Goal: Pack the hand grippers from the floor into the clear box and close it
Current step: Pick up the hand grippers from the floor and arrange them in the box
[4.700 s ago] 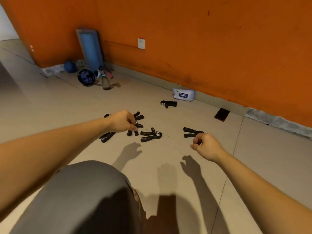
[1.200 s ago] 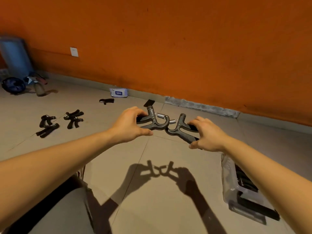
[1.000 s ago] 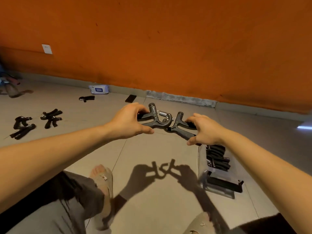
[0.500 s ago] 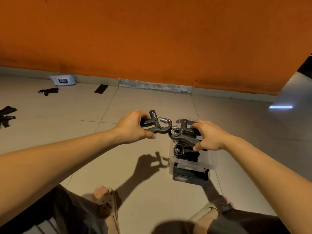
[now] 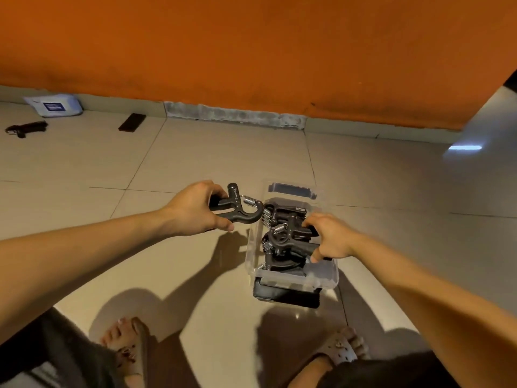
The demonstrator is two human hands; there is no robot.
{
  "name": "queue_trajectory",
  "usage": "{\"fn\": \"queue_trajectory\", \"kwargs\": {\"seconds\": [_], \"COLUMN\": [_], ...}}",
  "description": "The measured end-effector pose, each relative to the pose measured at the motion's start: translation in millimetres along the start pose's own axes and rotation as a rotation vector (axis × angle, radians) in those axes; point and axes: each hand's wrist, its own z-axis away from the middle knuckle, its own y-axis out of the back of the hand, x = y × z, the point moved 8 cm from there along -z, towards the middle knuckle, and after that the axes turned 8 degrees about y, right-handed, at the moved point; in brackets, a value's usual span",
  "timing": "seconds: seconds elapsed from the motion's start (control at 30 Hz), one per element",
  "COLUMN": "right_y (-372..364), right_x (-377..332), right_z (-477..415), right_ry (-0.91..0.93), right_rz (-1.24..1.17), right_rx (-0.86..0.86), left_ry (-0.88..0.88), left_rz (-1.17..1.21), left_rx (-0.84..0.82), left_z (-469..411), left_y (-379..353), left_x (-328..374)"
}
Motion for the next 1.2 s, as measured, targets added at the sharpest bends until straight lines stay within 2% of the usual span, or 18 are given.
{"fn": "queue_trajectory", "kwargs": {"seconds": [0.23,0.4,0.8,1.2], "right_y": [-61,-80,-120,-128], "right_x": [14,15,15,17], "right_z": [-41,-55,-76,-72], "right_ry": [0.124,0.183,0.290,0.246], "right_rz": [0.005,0.035,0.014,-0.083], "right_rx": [-0.157,-0.181,-0.250,-0.286], "left_ry": [0.004,0.076,0.045,0.083], "left_rz": [-0.072,0.020,-0.003,-0.010], "left_rx": [0.009,0.083,0.031,-0.018], "left_z": [-12,-15,-28,-33], "left_y": [-13,-27,-57,-68], "left_x": [-24,-25,-12,-20]}}
